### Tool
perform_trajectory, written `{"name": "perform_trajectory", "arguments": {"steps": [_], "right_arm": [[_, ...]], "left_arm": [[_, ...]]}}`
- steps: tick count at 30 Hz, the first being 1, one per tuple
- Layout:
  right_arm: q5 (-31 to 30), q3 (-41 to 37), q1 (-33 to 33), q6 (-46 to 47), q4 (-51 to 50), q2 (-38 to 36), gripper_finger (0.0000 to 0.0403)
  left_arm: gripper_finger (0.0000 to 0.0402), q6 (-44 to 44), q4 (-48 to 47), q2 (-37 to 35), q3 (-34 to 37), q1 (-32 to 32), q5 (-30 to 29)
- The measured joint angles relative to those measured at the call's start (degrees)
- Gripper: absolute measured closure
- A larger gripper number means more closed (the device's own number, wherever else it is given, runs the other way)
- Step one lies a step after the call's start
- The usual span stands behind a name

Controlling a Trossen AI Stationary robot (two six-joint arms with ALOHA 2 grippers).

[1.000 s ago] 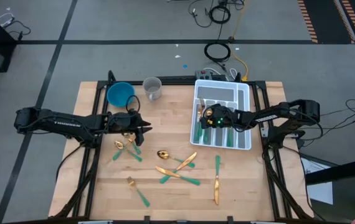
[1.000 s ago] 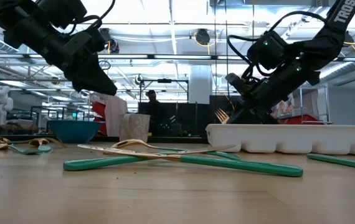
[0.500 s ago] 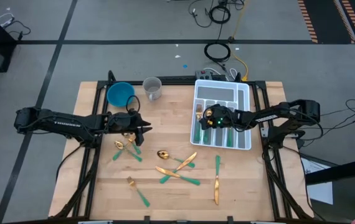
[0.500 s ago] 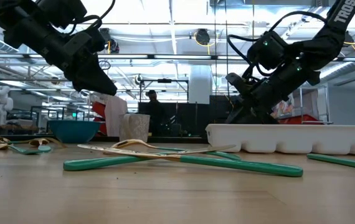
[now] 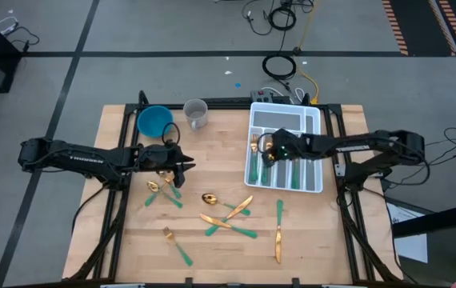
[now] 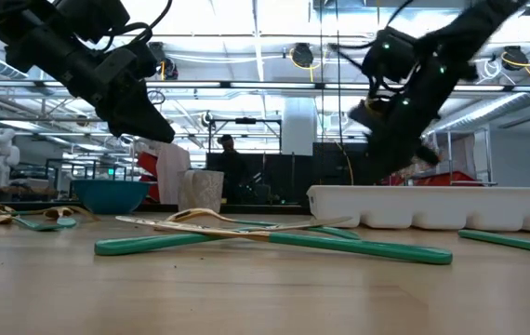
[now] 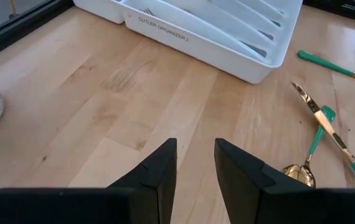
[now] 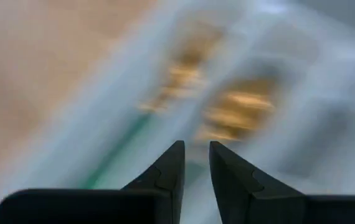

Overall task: Sort silverware
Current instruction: Adjust the green spoon in the white silverware organizer

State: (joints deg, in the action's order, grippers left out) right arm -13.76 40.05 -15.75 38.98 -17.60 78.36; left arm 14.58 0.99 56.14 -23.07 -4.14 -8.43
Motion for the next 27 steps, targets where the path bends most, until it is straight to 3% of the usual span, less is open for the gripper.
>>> {"name": "perform_trajectory", "arguments": {"steps": [3, 5, 10, 19, 27], "right_arm": [[-8.83, 5.75, -0.02, -3.68, -16.25, 0.85, 0.0334], [-8.71, 7.31, 0.12, -6.34, -19.45, 1.64, 0.0334], [-2.28, 8.14, 0.53, -10.92, -14.92, 2.58, 0.0334], [-0.87, 8.11, 3.63, -16.11, -14.55, 5.46, 0.0292], [-1.23, 8.11, 4.19, -9.49, -10.67, 6.1, 0.028]], "left_arm": [[0.0287, 0.01, 0.25, -0.02, 0.0, 0.0, 0.0], [0.0287, -0.01, 0.08, -0.02, 0.0, 0.0, 0.0], [0.0287, -0.01, 0.13, 0.0, 0.0, 0.0, -0.29], [0.0287, -0.01, -0.32, -0.02, 0.0, 0.01, -0.7], [0.0287, -0.15, -0.04, -0.02, 0.0, 0.02, -0.84]]}}
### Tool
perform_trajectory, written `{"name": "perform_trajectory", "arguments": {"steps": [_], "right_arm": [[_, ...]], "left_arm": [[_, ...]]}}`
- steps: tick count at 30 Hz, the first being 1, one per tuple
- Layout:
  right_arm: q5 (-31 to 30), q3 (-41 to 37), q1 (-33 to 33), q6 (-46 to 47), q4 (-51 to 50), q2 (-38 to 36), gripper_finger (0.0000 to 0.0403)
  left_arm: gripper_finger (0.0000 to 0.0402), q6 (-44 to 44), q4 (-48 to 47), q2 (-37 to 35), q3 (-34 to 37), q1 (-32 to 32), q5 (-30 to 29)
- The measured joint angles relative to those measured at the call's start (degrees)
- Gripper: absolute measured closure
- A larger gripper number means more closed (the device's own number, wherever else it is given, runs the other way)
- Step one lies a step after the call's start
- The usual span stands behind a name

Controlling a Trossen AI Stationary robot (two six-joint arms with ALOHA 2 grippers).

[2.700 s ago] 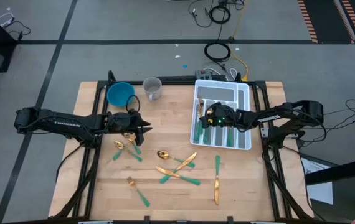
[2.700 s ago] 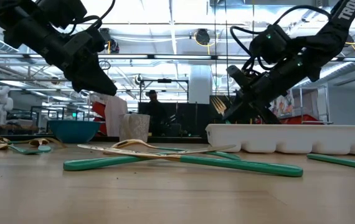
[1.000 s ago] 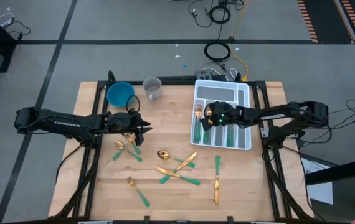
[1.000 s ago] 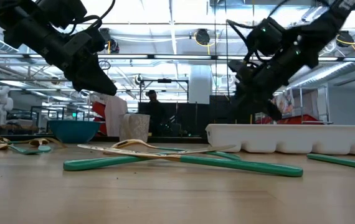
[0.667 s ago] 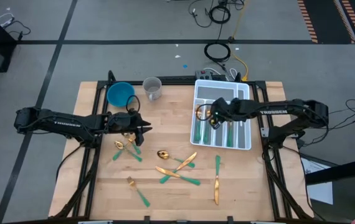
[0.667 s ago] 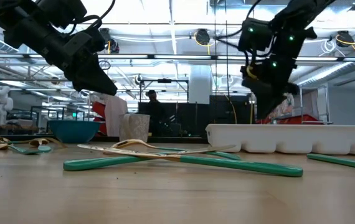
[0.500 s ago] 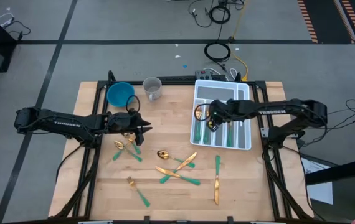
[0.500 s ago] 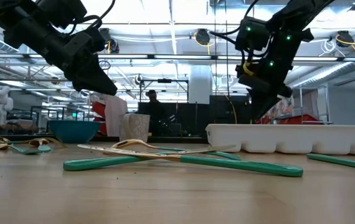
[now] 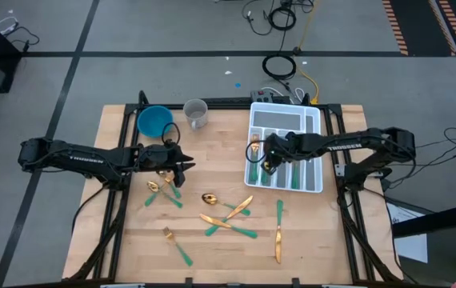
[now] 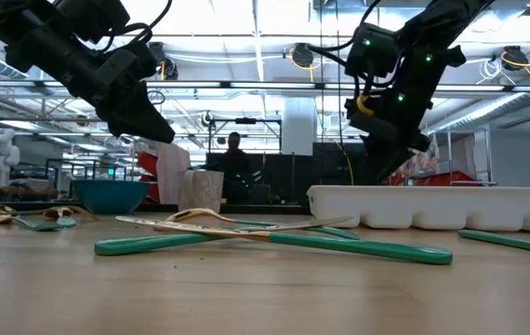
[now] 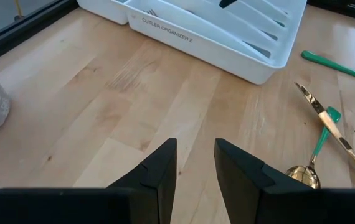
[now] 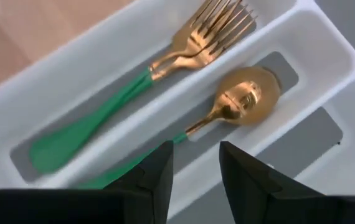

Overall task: Sort silverware
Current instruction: Adjust the green spoon in the white silverware organizer

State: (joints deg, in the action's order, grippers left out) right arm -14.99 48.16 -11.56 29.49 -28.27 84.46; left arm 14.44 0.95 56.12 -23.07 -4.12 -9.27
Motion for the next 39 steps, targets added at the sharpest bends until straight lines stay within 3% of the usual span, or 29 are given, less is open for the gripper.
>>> {"name": "perform_trajectory", "arguments": {"steps": [9, 22, 27, 39], "right_arm": [[-2.32, 2.62, -0.13, 5.0, 0.75, 5.89, 0.028], [-5.5, 19.13, -0.13, 10.49, -21.68, 20.46, 0.028], [-1.77, 19.15, -0.13, 12.5, -19.62, 21.76, 0.028], [-2.63, 19.15, -1.17, 14.28, -19.12, 19.78, 0.028]], "left_arm": [[0.0287, -0.24, 0.09, 0.0, 0.0, 0.0, -0.01], [0.0287, -0.81, 0.07, 0.0, 0.0, -0.01, 0.08], [0.0287, -1.68, 0.15, 0.02, 0.0, -0.02, 0.2], [0.0287, -1.42, 1.12, 0.01, 0.0, 0.0, 0.64]]}}
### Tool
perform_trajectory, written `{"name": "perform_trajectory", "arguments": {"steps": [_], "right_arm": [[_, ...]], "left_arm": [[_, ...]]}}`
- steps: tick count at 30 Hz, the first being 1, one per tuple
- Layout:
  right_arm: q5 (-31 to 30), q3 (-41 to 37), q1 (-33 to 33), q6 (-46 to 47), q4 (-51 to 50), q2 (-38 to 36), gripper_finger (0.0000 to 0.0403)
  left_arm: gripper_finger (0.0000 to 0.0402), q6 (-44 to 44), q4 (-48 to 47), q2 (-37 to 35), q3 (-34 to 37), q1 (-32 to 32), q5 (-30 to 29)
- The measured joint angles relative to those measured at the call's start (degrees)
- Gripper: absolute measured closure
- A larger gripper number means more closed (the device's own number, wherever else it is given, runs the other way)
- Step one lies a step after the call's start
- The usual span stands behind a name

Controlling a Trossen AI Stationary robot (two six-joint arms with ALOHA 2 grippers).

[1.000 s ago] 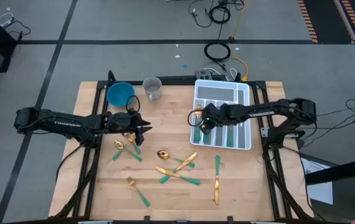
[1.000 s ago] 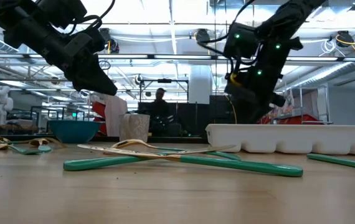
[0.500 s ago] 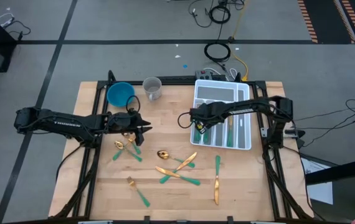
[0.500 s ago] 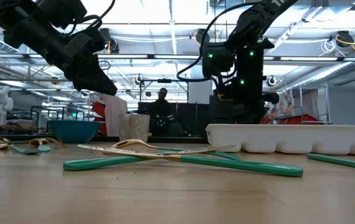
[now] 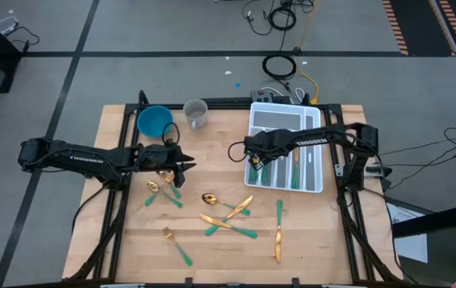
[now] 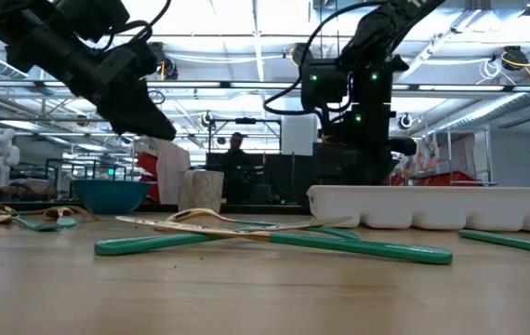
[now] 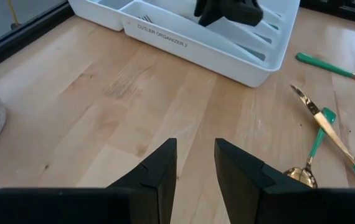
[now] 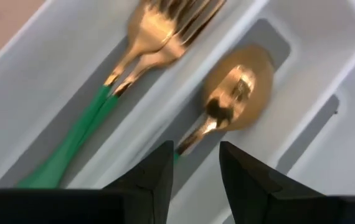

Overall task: Sort silverware
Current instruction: Adjust the green spoon in the white silverware organizer

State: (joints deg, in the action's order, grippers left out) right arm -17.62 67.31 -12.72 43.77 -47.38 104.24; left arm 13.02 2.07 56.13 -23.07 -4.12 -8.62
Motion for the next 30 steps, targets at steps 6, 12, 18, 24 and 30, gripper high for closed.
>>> {"name": "perform_trajectory", "arguments": {"steps": [6, 12, 18, 24, 30], "right_arm": [[0.77, 0.0, -1.07, 1.0, 1.63, -0.01, 0.028], [1.5, 0.0, -1.27, 3.64, 1.76, -0.01, 0.028], [1.54, -0.02, -1.19, 5.17, 1.44, 0.62, 0.028], [3.22, -0.46, -1.04, 5.25, 1.75, 3.48, 0.028], [3.68, -0.37, -1.04, 4.47, 2.17, 4.73, 0.0306]], "left_arm": [[0.0287, -0.22, 0.42, 0.01, 0.0, 0.0, 0.0], [0.0287, -0.33, 0.45, -0.01, 0.0, -0.02, 0.0], [0.0287, -0.35, 0.43, 0.0, 0.0, 0.0, 0.0], [0.0287, -0.37, 0.43, 0.0, 0.0, -0.01, 0.0], [0.0287, -0.37, 0.43, 0.01, 0.0, -0.02, 0.0]]}}
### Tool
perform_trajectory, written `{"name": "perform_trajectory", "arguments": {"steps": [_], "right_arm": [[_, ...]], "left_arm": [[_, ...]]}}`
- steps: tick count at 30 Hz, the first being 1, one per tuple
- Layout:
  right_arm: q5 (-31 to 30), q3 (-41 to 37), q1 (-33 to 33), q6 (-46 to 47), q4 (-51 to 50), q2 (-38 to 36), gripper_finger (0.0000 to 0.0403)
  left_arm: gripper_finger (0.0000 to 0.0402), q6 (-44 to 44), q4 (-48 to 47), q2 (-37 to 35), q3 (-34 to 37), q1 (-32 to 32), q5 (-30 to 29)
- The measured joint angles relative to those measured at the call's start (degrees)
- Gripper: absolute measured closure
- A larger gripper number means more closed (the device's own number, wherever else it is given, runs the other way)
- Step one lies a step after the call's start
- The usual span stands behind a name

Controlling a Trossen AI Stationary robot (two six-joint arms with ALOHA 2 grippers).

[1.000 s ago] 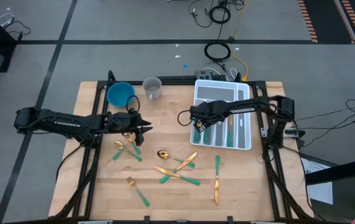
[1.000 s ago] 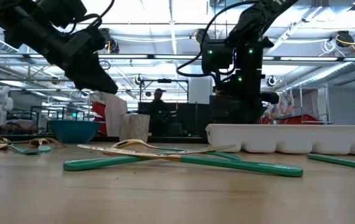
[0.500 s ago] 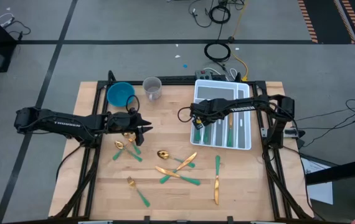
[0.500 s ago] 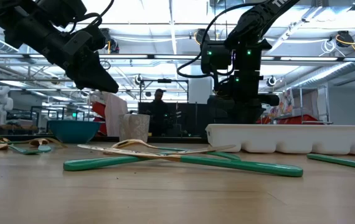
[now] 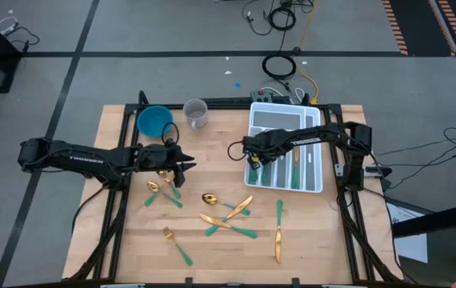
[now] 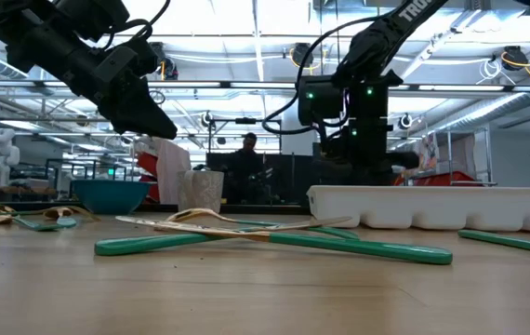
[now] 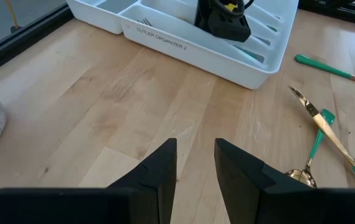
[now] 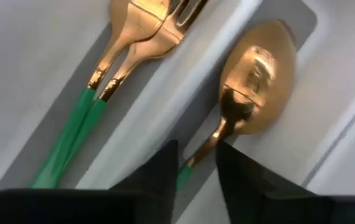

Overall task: Sort silverware
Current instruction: Adjust the green spoon in the white silverware organizer

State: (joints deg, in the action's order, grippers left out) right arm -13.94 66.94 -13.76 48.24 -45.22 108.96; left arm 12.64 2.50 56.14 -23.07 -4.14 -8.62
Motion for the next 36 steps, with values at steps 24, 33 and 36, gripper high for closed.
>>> {"name": "perform_trajectory", "arguments": {"steps": [24, 33, 36], "right_arm": [[-5.42, -0.4, 3.61, -2.85, -3.19, -10.1, 0.0401], [-9.85, -0.31, 5.15, -2.61, -6.83, -12.53, 0.0402], [-12.11, -0.02, 6.54, -1.82, -8.76, -12.48, 0.0402]], "left_arm": [[0.0287, 0.07, 0.01, -0.01, 0.0, 0.02, -0.01], [0.0287, 0.02, -0.01, -0.02, 0.0, 0.02, -0.02], [0.0287, 0.02, 0.0, -0.02, 0.0, 0.02, -0.04]]}}
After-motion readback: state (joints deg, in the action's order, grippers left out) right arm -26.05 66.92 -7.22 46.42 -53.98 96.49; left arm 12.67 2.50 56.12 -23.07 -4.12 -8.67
